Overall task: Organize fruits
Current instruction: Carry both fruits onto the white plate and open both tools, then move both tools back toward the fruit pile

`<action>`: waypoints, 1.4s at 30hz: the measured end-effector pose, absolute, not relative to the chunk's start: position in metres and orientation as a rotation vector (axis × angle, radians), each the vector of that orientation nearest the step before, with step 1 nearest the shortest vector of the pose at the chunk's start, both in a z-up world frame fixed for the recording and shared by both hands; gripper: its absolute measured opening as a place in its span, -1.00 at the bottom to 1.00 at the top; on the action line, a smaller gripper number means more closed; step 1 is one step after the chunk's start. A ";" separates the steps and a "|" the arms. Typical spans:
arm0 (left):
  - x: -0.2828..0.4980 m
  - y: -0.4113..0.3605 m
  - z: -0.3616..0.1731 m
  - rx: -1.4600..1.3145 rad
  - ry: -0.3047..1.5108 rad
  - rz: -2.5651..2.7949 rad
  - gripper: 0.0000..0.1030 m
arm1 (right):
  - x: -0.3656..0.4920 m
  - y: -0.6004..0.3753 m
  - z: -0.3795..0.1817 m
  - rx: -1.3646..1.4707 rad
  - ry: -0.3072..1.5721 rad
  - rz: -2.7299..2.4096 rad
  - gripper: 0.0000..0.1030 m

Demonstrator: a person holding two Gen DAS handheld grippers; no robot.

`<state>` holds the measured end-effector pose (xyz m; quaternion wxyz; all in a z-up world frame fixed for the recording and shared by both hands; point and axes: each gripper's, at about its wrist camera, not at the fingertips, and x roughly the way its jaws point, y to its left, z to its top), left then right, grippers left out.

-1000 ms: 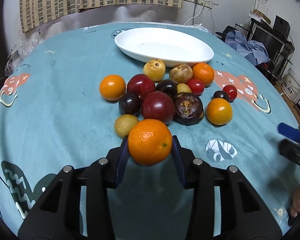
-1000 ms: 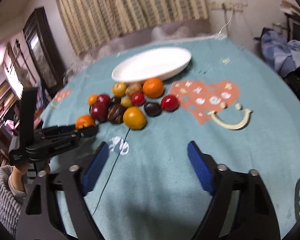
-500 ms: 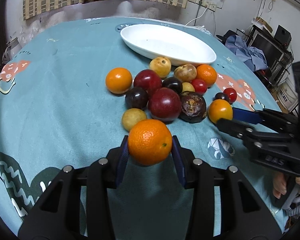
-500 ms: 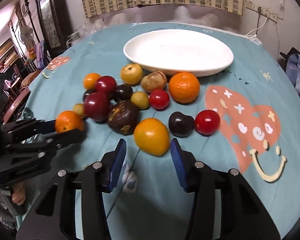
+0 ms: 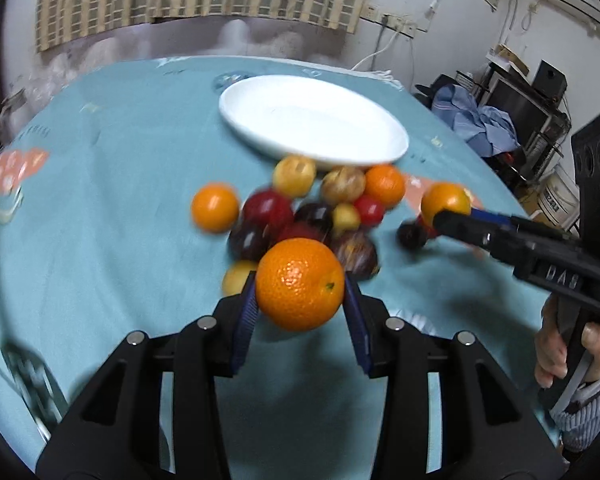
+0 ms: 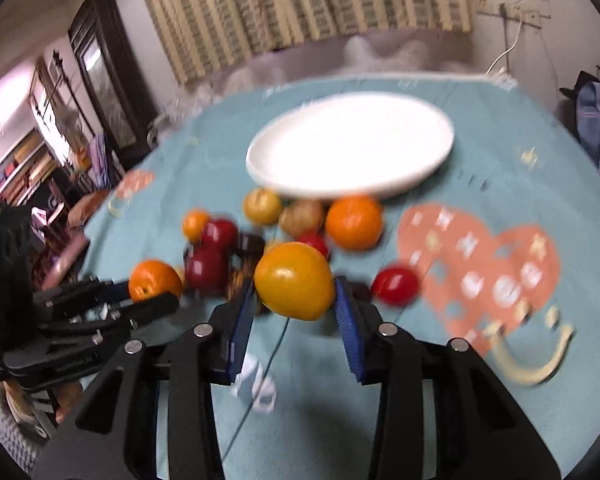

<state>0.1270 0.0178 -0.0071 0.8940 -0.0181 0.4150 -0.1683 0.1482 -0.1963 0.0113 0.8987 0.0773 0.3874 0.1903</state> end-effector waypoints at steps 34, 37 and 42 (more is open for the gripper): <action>0.127 0.062 -0.007 -0.140 0.755 -0.101 0.57 | 0.121 -0.229 0.034 0.201 0.593 0.205 0.91; 0.111 0.055 -0.019 -0.079 0.780 -0.118 0.57 | 0.120 -0.240 0.020 0.247 0.651 0.203 0.91; 0.106 0.038 -0.020 0.030 0.765 -0.136 0.66 | 0.129 -0.259 0.012 0.395 0.681 0.211 0.91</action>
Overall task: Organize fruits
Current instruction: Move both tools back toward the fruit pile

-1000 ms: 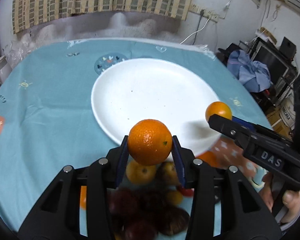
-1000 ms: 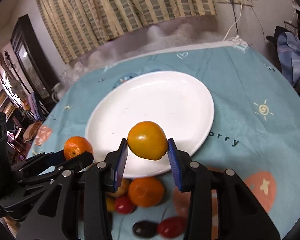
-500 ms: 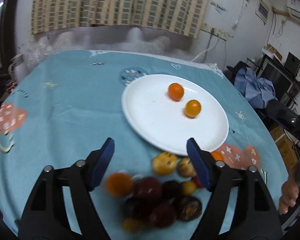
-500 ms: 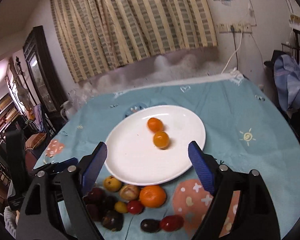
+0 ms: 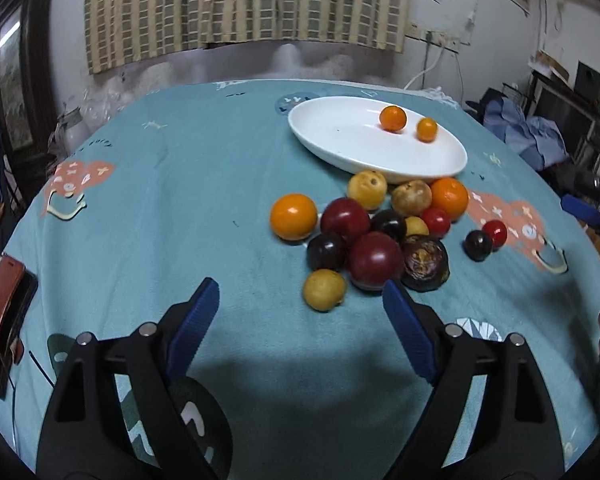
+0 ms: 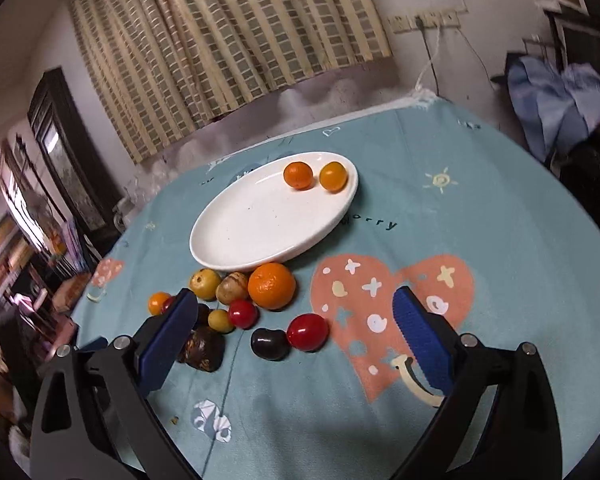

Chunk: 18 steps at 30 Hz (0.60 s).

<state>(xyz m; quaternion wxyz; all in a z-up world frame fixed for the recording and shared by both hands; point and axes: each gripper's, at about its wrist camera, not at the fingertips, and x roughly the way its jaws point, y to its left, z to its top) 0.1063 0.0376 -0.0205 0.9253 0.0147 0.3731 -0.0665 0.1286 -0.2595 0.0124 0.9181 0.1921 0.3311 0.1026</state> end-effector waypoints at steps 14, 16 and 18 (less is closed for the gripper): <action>0.127 0.025 -0.042 0.093 0.843 -0.221 0.31 | 0.129 -0.262 0.013 0.405 0.685 0.200 0.91; 0.130 0.026 -0.043 0.079 0.853 -0.235 0.19 | 0.129 -0.263 0.013 0.407 0.684 0.198 0.91; 0.133 0.026 -0.044 0.078 0.866 -0.249 0.06 | 0.129 -0.263 0.013 0.404 0.685 0.199 0.91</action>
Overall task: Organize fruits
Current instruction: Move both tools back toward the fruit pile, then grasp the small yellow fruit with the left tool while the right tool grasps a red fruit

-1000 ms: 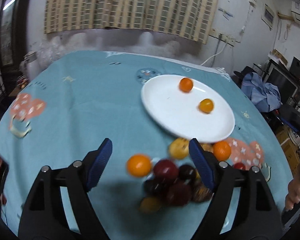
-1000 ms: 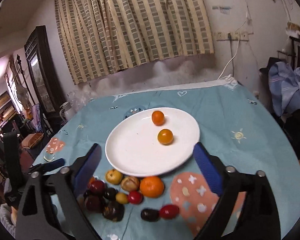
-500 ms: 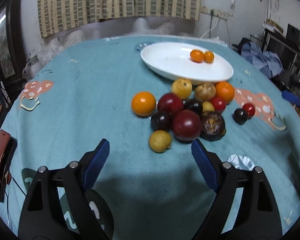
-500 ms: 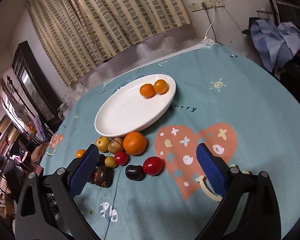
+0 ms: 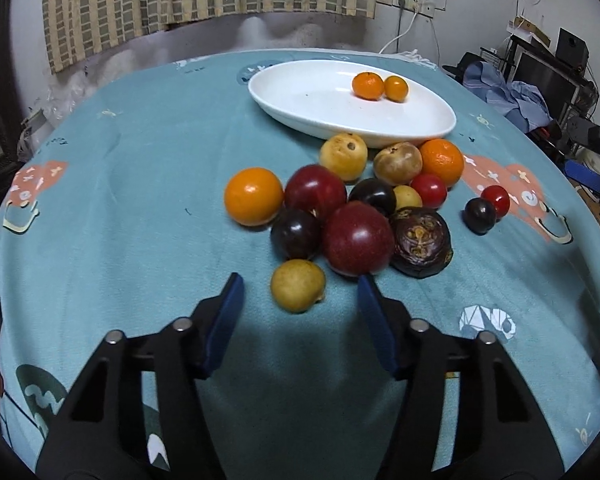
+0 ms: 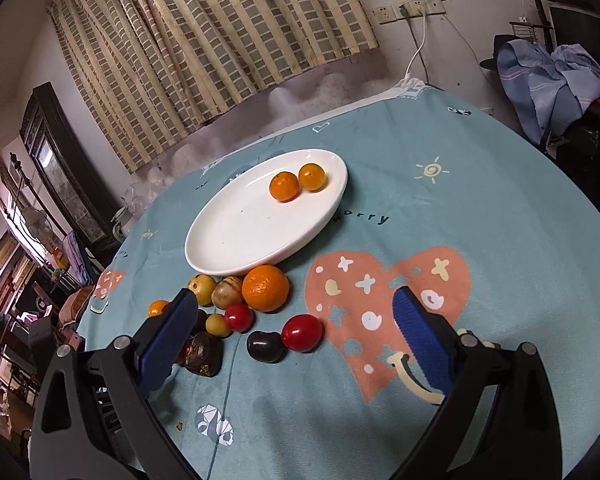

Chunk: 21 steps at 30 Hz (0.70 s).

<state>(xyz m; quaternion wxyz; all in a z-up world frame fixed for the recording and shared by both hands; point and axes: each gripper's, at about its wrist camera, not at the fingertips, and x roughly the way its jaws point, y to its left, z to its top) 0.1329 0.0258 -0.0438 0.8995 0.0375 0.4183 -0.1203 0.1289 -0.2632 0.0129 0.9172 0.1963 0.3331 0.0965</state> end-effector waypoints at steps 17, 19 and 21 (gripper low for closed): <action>0.142 0.044 -0.049 0.004 0.892 -0.205 -0.45 | 0.143 -0.266 -0.002 0.288 0.776 0.153 0.47; 0.142 0.046 -0.049 0.000 0.891 -0.197 -0.45 | 0.146 -0.269 -0.008 0.318 0.803 0.177 0.41; 0.142 0.045 -0.049 0.004 0.889 -0.194 -0.45 | 0.150 -0.267 -0.016 0.345 0.843 0.232 0.33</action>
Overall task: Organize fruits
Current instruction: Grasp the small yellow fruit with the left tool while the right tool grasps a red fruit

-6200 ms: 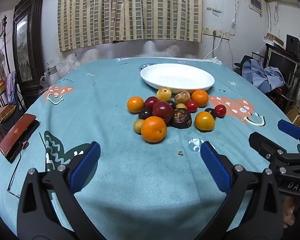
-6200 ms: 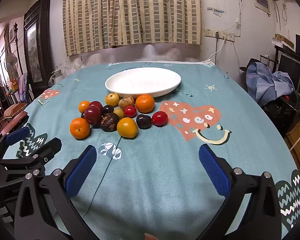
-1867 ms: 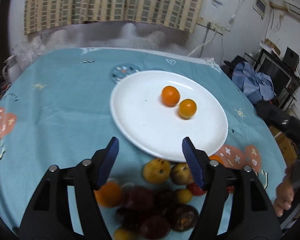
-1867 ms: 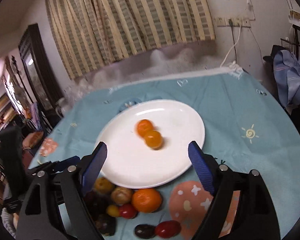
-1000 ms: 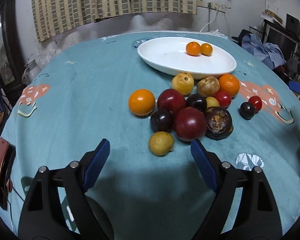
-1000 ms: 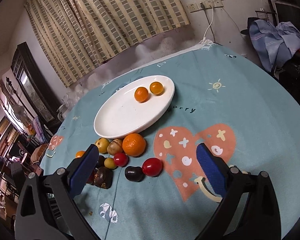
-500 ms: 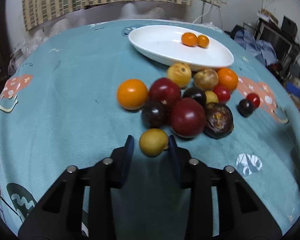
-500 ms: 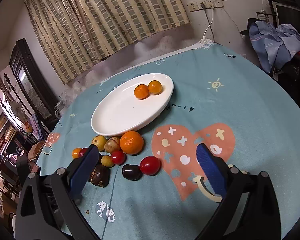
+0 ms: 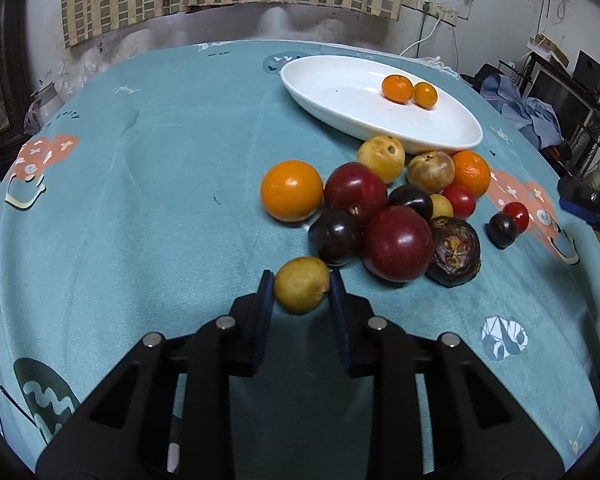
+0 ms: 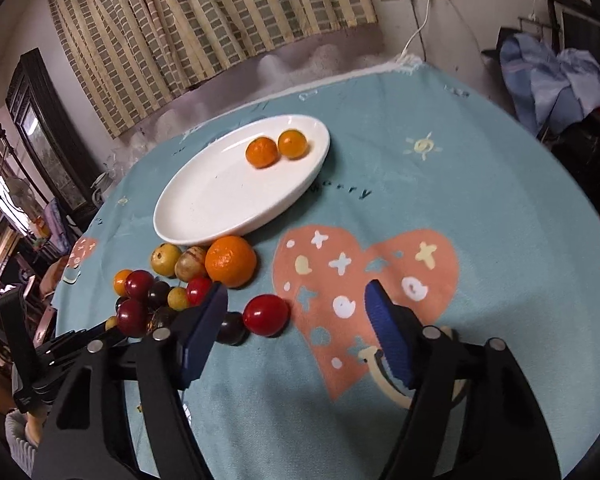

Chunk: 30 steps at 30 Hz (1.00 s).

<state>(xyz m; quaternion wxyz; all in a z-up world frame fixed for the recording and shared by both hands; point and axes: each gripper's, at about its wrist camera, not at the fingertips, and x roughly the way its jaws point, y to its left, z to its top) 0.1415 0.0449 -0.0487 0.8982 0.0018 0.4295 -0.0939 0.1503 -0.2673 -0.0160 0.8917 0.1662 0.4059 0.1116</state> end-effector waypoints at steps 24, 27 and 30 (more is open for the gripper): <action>0.140 0.043 -0.047 0.004 0.879 -0.191 -0.45 | 0.175 -0.264 -0.052 0.562 0.972 0.344 -0.42; 0.136 0.043 -0.039 0.008 0.838 -0.186 -0.45 | 0.172 -0.266 -0.042 0.550 0.933 0.338 -0.42; 0.132 0.043 -0.027 -0.009 0.794 -0.194 -0.45 | 0.168 -0.271 -0.032 0.574 0.894 0.349 -0.42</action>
